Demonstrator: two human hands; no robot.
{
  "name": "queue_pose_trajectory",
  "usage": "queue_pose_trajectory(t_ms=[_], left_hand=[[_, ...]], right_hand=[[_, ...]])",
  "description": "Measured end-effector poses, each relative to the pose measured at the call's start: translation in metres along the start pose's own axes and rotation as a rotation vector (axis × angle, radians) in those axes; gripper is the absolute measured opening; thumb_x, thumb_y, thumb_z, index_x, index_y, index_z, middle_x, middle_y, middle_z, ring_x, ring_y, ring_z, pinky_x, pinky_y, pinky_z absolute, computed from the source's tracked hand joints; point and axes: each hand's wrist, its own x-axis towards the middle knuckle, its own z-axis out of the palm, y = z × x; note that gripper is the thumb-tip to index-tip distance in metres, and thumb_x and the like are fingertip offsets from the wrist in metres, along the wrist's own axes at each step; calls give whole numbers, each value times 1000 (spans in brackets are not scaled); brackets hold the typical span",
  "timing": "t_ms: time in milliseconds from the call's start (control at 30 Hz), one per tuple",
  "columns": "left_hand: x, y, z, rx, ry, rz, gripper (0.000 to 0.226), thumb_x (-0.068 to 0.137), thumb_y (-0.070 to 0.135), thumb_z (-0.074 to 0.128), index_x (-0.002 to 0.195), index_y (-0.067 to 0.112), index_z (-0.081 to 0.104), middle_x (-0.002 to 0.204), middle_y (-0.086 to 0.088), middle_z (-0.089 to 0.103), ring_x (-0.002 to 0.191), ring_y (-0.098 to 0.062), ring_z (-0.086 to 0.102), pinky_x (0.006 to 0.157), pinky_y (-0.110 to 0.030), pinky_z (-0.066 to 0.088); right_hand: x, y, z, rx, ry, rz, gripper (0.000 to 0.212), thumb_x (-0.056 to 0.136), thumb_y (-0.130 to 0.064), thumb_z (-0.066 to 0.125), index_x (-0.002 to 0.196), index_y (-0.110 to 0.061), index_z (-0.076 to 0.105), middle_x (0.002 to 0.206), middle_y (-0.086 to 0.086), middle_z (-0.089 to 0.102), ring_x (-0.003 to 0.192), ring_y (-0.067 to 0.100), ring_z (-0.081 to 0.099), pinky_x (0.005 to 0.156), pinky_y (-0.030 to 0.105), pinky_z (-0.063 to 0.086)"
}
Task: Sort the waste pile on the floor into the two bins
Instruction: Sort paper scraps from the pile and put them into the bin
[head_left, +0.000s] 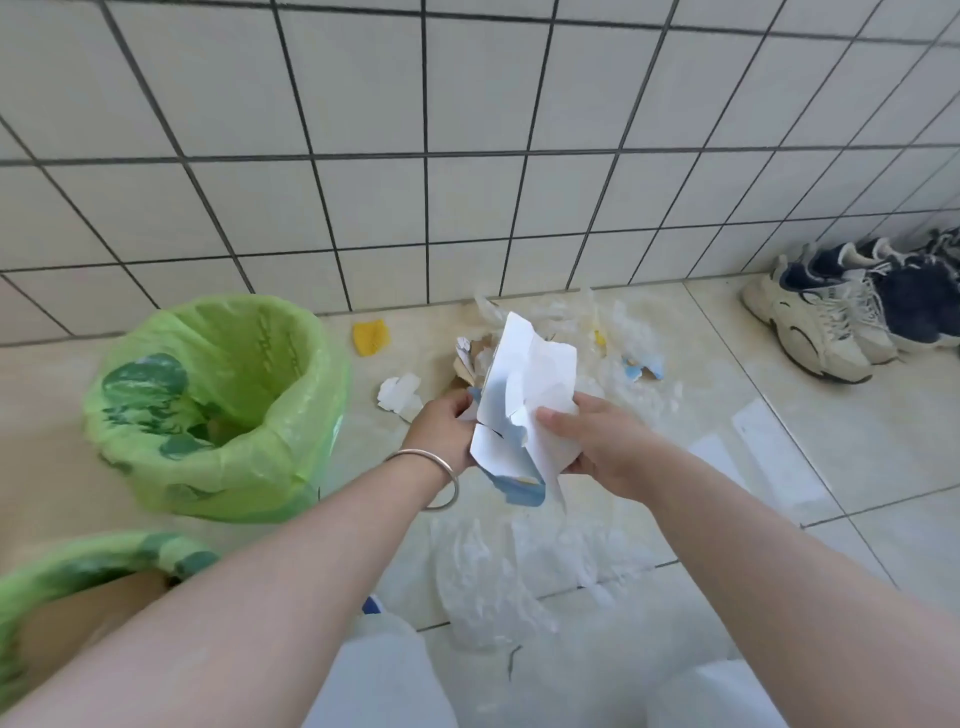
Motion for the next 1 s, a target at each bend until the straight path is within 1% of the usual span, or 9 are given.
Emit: queue_pose_trajectory(t_ms=[67,167,300,467,567,667,833,933,1000], left_hand=[[-23,19,-15,54,31,54,9,79,18,60,76,11,56,63,-3,48,62,-20,37,57,-25,33],[-57,37,-37,144,103,129,21,80,24,53,62,14,48,58,-1,42,59,-21,31,50,-25,27],[-100,56,-60,130,231,186,18,86,18,47,68,13,49,60,-1,41,62,-22,29,48,-26,25],[-148,62,-82,140,386,200,32,90,18,49,60,16,35,58,-2,39,58,-22,30,46,-26,24],[-177,59,-97,183,456,172,20,89,29,54,74,17,46,71,-2,49,61,-19,41,49,-25,30],[-199,51,-116,194,485,176,17,87,27,58,93,19,44,77,-2,51,60,-15,43,53,-26,34],[-214,32,-151,96,476,118,51,84,19,62,132,23,45,104,-4,55,94,-26,57,85,-34,49],[-223,9,-168,85,456,68,25,85,11,58,109,13,61,88,-9,61,80,-23,54,70,-32,46],[-230,-4,-184,110,464,13,7,84,5,56,85,13,56,76,-8,55,65,-20,47,57,-27,43]], right_hand=[[-24,-20,17,-32,44,-42,26,95,-17,54,121,-15,54,101,1,66,86,20,64,68,30,54],[-61,-43,44,-98,145,-90,20,94,-19,56,114,-15,56,95,1,64,82,20,64,64,30,55],[-104,-68,80,-131,246,-146,23,92,-20,58,115,-14,56,100,5,64,85,24,62,61,30,55],[-130,-71,121,-184,358,-213,32,87,-17,58,119,-12,56,110,8,64,103,31,61,92,46,52],[-142,-63,139,-207,379,-218,34,86,-19,60,118,-11,53,107,7,59,99,26,59,94,42,51],[-148,-65,160,-258,334,-229,34,84,-21,60,116,-10,56,115,11,63,106,30,61,93,44,52],[-147,-70,197,-392,219,-233,24,83,-14,57,106,-17,51,97,5,55,91,26,54,84,35,50],[-138,-64,222,-447,166,-255,39,86,-12,53,125,-15,49,112,9,58,97,26,53,78,31,42],[-129,-56,245,-553,124,-252,48,87,-12,50,134,-14,43,123,9,57,106,28,53,78,31,41]])
